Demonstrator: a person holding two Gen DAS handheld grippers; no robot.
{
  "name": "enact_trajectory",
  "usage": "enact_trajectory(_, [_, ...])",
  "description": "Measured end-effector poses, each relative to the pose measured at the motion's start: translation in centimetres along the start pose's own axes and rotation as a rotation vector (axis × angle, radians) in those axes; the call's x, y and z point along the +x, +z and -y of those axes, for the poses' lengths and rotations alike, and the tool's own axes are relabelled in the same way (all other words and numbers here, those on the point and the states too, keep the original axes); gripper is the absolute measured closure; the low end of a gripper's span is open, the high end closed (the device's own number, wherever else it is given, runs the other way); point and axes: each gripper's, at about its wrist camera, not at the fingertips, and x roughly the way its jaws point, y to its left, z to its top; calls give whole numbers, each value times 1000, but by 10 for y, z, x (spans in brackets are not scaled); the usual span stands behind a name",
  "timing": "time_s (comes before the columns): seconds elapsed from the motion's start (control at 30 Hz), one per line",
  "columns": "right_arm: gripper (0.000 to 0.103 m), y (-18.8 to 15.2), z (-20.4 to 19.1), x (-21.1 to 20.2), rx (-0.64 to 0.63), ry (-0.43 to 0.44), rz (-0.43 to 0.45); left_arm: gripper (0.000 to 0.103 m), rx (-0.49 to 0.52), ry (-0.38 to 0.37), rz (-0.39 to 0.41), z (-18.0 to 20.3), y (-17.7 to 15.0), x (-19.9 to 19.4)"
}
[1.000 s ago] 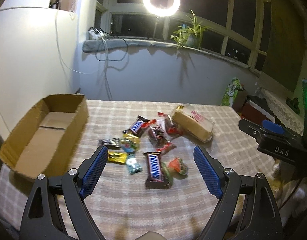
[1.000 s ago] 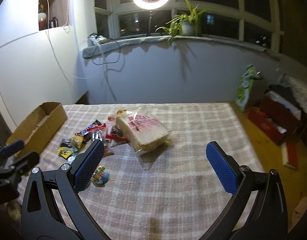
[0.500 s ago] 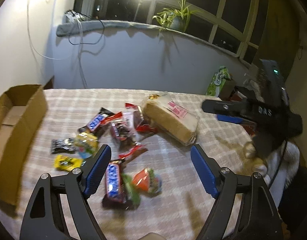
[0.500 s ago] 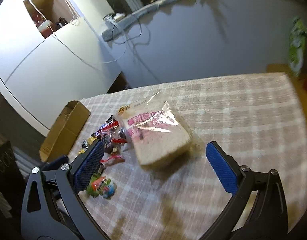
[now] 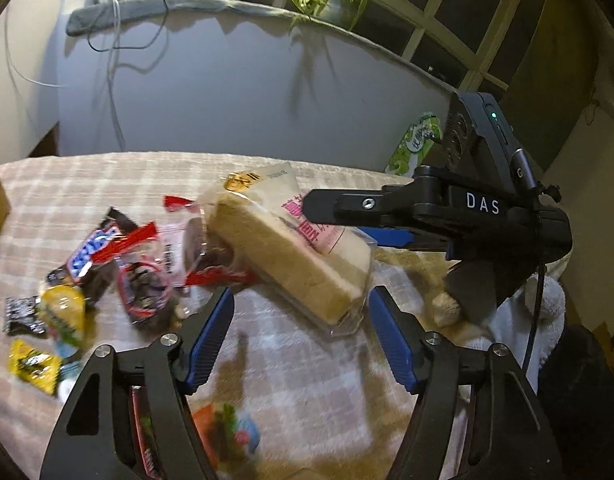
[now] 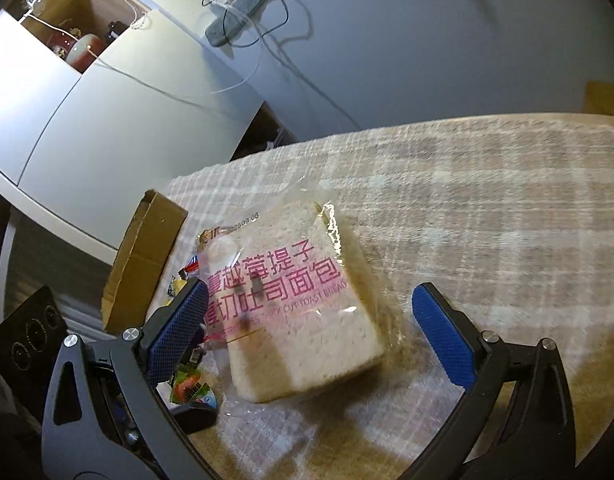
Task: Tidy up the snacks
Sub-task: 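Reach the left gripper to the bagged bread loaf and close on it, then carry the bread loaf with the left gripper into the cardboard box and release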
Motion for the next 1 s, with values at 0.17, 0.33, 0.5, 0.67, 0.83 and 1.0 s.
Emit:
enact_trajectory(0.17, [4, 2, 0, 2, -17, 24, -7, 36, 5, -13, -29, 1, 3, 18])
enact_trajectory(0.33, [13, 0, 0, 2, -21, 40, -29, 46, 7, -31, -43, 5, 5, 24])
enact_trajectory(0.5, [27, -4, 0, -7, -1, 34, -27, 48, 10, -31, -50, 5, 6, 26])
enact_trajectory(0.67, [31, -11, -9, -15, -8, 2, -22, 48, 25, -24, -45, 6, 3, 23])
enact_trajectory(0.83, [31, -15, -29, -28, -29, -22, 1, 48, 44, -29, -9, 13, 0, 3])
enact_trajectory(1.0, [31, -21, -57, -34, -59, -38, -1, 48, 44, -28, 33, 12, 2, -21])
